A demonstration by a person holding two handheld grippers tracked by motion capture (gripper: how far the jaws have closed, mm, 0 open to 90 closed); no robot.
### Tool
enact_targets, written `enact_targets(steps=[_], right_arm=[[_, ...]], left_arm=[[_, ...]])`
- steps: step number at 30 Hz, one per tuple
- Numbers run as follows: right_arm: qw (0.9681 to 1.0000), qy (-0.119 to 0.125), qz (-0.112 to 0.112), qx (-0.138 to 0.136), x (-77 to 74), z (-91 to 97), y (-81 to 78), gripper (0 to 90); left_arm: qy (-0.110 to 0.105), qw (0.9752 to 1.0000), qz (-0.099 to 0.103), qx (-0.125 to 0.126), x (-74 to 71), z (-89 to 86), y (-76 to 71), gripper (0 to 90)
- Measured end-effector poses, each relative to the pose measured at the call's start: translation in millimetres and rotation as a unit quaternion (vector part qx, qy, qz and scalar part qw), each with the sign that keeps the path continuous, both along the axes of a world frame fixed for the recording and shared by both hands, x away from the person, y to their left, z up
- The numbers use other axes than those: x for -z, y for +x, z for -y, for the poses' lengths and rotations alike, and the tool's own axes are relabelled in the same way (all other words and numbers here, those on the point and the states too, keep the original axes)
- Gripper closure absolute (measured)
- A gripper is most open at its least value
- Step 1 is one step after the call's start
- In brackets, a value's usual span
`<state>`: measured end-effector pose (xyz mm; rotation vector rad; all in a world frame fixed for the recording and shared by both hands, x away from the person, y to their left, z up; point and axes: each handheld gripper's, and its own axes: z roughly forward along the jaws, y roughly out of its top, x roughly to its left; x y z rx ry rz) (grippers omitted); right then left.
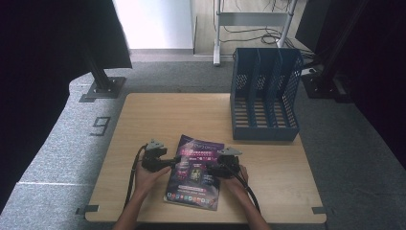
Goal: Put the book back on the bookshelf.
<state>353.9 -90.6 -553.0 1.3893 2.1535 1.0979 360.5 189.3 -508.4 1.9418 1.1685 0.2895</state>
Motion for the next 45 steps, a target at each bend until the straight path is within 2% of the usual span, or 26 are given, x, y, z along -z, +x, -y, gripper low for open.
enact_targets(steps=[5, 8, 10, 14, 26, 37, 45], right_arm=[[1.0000, 0.001, -0.001, 0.000, 0.0, 0.1, 0.0, 18.6], [1.0000, 0.001, -0.001, 0.000, 0.0, 0.1, 0.0, 18.7], [1.0000, 0.001, -0.001, 0.001, 0.0, 0.1, 0.0, 18.6], [1.0000, 0.001, -0.001, 0.002, 0.1, -0.1, -0.2, 18.8], [1.0000, 0.001, 0.000, 0.003, 0.1, -0.2, -0.4, 18.8], [1.0000, 0.001, 0.000, 0.003, 0.1, -0.3, -0.5, 18.9], [1.0000, 0.000, 0.000, 0.003, 0.1, -0.3, -0.5, 18.9]], left_arm=[[0.010, 0.9999, -0.003, 0.002, 3.5, 7.0, 5.1, 24.4], [-0.008, 0.9999, -0.007, 0.003, 4.6, 10.1, 8.3, 24.8], [-0.008, 0.9999, -0.006, 0.002, 6.1, 13.6, 10.4, 25.1], [0.008, 0.9999, -0.010, 0.010, 9.3, 21.4, 15.5, 25.0], [0.014, 0.9997, -0.018, 0.004, 15.3, 31.3, 27.5, 25.0], [0.035, 0.9990, -0.026, 0.003, 22.1, 37.3, 31.7, 24.4], [0.061, 0.9978, -0.026, 0.001, 22.8, 43.5, 34.0, 22.4]])
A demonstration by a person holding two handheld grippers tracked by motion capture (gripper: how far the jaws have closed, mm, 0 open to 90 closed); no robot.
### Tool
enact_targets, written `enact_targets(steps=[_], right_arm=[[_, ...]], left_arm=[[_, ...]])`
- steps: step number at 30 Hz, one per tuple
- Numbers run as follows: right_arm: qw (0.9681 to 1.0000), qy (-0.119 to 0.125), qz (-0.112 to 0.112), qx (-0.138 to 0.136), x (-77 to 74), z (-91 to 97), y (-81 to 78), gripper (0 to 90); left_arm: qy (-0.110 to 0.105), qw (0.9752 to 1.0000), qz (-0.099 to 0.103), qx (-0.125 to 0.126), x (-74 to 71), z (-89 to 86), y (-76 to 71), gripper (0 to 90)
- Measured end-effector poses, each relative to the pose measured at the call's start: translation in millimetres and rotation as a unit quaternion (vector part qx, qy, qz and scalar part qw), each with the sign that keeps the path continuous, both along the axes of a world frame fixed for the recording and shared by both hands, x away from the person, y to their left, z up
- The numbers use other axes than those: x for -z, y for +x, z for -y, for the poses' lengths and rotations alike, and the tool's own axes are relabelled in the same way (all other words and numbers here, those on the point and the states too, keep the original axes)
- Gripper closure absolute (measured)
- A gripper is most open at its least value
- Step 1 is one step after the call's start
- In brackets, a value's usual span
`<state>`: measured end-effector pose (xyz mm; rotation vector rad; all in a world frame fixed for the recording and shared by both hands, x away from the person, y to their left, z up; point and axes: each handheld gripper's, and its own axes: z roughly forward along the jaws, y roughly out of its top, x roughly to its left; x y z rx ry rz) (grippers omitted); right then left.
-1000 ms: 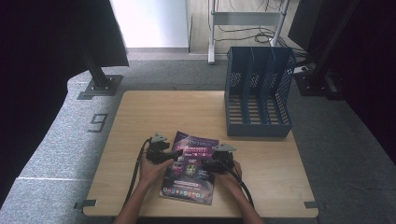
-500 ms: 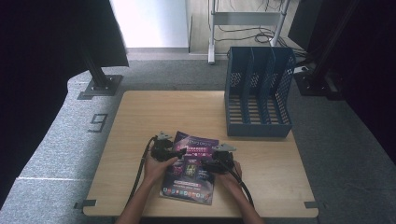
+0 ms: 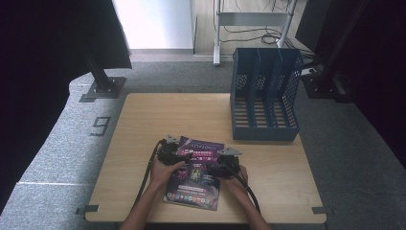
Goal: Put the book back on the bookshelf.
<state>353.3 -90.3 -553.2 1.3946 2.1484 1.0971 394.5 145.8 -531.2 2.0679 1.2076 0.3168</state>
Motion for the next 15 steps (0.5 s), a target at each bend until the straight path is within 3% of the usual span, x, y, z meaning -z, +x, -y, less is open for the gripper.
enact_targets(steps=[8, 15], right_arm=[[1.0000, 0.000, 0.000, 0.000, 0.0, -0.1, 0.0, 18.9], [1.0000, -0.001, 0.000, 0.000, 0.0, -0.2, -0.1, 18.9]], left_arm=[[0.013, 0.9996, -0.016, -0.019, 5.4, -0.5, 4.6, 19.9], [0.006, 0.9996, -0.022, -0.016, 7.0, -0.2, 4.8, 20.7]])
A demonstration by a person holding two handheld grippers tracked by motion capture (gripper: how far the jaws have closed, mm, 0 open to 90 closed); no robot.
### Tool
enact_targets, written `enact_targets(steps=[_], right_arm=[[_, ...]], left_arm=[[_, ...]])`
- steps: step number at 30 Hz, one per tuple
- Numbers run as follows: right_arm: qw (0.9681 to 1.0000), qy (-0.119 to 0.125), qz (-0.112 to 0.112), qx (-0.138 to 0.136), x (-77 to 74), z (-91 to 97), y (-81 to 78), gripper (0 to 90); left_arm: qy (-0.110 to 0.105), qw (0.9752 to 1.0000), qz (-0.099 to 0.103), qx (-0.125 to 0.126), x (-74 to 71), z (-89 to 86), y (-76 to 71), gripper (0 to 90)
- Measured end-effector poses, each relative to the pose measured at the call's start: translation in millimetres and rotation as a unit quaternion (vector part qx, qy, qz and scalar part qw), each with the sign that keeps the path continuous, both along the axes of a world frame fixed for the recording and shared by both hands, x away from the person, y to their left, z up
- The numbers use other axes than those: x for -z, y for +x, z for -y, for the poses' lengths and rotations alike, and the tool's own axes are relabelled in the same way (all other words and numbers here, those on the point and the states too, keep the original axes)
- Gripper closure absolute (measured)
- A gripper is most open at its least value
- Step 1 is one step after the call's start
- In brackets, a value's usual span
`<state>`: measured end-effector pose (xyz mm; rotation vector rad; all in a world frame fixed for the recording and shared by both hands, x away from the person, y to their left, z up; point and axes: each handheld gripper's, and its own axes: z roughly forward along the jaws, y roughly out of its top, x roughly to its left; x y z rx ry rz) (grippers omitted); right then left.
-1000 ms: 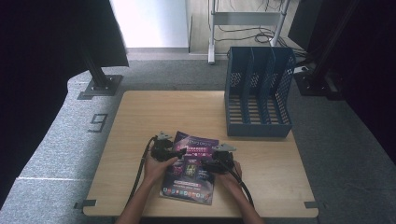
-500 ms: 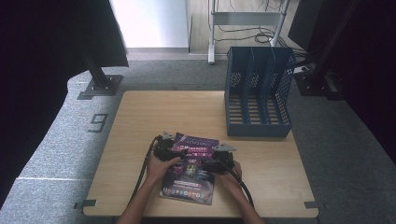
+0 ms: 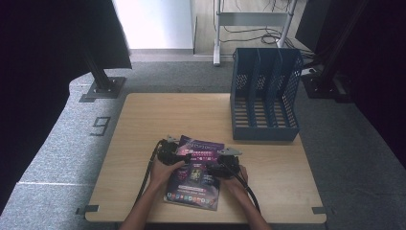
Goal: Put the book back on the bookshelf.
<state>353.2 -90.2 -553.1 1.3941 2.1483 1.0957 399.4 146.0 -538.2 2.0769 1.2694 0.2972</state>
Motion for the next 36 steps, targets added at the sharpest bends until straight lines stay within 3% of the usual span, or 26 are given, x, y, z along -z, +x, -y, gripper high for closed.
enact_targets(steps=[2, 8, 13, 15, 17, 20, 26, 32, 36], right_arm=[[1.0000, 0.000, 0.000, 0.000, 0.0, 0.0, 0.0, 18.9], [1.0000, 0.000, 0.000, 0.000, 0.0, 0.0, 0.0, 18.9], [1.0000, -0.001, 0.001, -0.001, 0.0, -0.1, -0.2, 19.0], [1.0000, -0.001, 0.001, -0.001, 0.0, -0.1, -0.2, 19.0], [1.0000, -0.001, 0.001, -0.001, 0.0, -0.2, -0.2, 18.9], [1.0000, -0.001, 0.001, -0.001, 0.0, -0.1, -0.2, 19.0], [1.0000, -0.001, 0.001, -0.001, 0.0, -0.1, -0.1, 19.0], [1.0000, -0.001, 0.001, 0.000, 0.0, -0.1, -0.1, 18.9], [1.0000, -0.001, 0.000, 0.000, 0.0, -0.1, -0.1, 18.9]], left_arm=[[-0.009, 1.0000, -0.001, 0.004, 0.2, 1.5, -0.4, 21.5], [-0.006, 1.0000, -0.001, -0.001, -0.9, 1.3, -0.8, 23.7], [-0.017, 0.9996, 0.023, -0.005, -6.6, 0.0, -6.8, 27.8], [-0.026, 0.9991, 0.033, 0.006, -10.7, 0.5, -10.9, 28.3], [-0.053, 0.9980, 0.024, 0.024, -13.6, 0.3, -13.4, 30.6], [-0.045, 0.9981, 0.032, 0.029, -16.0, 2.1, -16.4, 30.7], [-0.058, 0.9971, 0.031, 0.037, -17.5, -0.4, -15.9, 31.0], [-0.079, 0.9935, 0.049, 0.065, -23.0, 1.5, -20.2, 34.4], [-0.059, 0.9950, 0.045, 0.066, -23.3, 8.6, -18.5, 36.7]])
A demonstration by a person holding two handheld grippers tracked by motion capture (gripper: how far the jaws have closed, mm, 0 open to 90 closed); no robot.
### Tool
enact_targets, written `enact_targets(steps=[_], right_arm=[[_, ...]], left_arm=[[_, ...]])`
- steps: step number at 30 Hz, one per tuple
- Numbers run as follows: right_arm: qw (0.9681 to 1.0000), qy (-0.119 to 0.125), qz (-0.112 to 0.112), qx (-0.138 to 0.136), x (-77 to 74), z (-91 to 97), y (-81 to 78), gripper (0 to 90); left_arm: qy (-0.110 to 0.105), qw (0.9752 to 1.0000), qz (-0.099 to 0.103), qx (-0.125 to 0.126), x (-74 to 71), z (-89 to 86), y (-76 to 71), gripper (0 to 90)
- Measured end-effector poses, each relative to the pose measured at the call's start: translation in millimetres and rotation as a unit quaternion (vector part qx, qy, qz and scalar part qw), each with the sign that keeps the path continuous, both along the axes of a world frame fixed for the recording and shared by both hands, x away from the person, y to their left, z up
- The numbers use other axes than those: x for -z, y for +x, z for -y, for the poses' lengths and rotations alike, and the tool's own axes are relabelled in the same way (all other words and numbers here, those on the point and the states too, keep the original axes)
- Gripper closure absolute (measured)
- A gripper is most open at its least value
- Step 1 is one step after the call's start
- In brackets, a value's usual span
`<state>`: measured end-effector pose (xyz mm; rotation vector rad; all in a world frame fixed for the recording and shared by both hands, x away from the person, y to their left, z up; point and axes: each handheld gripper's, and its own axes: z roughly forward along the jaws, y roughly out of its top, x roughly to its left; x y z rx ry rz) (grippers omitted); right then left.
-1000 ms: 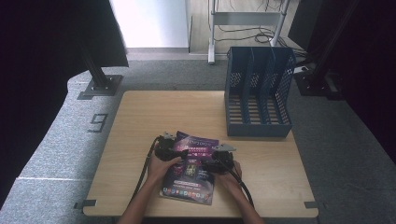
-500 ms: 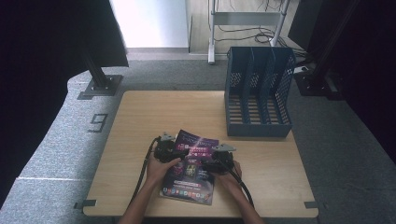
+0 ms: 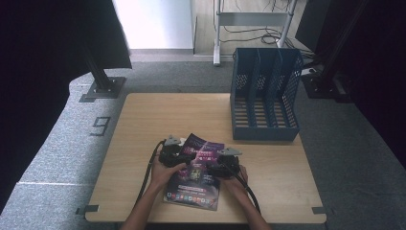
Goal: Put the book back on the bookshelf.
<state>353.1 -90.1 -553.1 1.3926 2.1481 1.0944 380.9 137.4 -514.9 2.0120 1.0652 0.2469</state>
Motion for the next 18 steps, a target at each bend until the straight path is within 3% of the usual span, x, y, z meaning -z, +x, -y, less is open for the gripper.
enact_targets(steps=[6, 18], right_arm=[[1.0000, 0.001, -0.001, 0.000, 0.0, 0.2, 0.2, 18.8], [1.0000, 0.001, -0.001, 0.000, 0.0, 0.1, 0.2, 18.8]], left_arm=[[0.013, 0.9997, -0.012, -0.015, 1.9, 5.0, 7.9, 38.5], [0.026, 0.9991, -0.008, -0.031, 7.3, 6.0, 12.5, 43.0]])
